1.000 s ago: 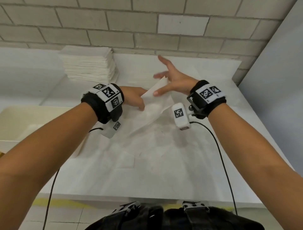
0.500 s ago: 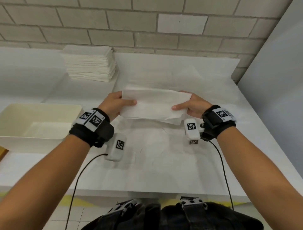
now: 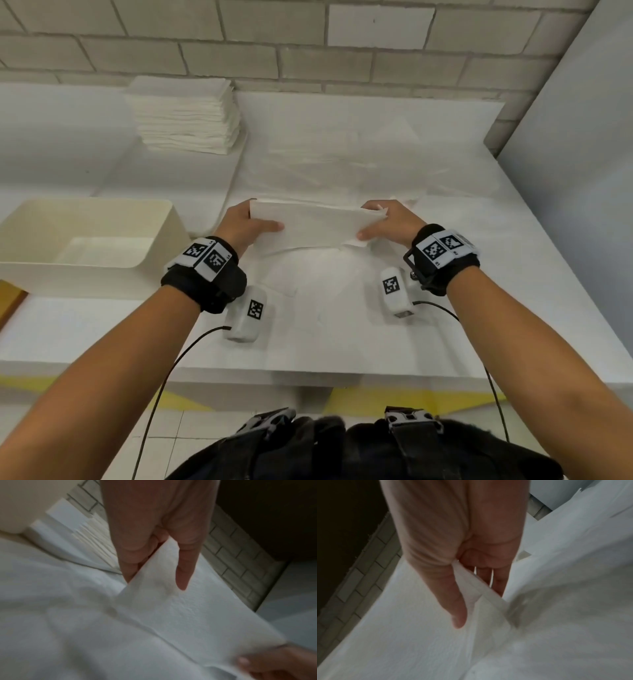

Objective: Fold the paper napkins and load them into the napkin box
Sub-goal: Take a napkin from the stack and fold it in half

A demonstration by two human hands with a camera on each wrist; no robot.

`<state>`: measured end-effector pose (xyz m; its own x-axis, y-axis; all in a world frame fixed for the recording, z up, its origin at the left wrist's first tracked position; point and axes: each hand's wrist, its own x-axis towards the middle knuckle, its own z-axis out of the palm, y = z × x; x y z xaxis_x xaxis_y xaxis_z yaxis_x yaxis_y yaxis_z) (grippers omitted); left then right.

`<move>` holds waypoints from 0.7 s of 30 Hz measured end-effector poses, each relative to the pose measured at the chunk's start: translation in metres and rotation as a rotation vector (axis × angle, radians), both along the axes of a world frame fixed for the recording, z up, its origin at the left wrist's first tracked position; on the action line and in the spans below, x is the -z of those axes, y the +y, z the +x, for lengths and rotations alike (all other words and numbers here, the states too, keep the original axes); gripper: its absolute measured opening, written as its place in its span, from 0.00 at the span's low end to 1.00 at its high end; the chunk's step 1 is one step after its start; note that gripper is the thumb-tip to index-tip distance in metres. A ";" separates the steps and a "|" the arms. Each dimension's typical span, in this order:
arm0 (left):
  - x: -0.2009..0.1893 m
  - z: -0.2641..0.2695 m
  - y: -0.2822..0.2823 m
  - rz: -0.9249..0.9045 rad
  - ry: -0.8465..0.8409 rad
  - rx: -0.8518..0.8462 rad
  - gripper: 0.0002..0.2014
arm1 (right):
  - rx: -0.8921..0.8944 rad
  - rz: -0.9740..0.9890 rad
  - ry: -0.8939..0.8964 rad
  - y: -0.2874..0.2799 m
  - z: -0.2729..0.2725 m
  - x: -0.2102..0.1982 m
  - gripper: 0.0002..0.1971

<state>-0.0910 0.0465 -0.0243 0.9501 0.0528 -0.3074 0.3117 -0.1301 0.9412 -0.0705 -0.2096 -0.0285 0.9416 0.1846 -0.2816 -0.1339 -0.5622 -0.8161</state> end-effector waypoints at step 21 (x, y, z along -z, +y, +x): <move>0.024 -0.013 -0.002 0.147 -0.174 -0.010 0.14 | 0.106 0.011 -0.118 -0.007 -0.002 0.022 0.19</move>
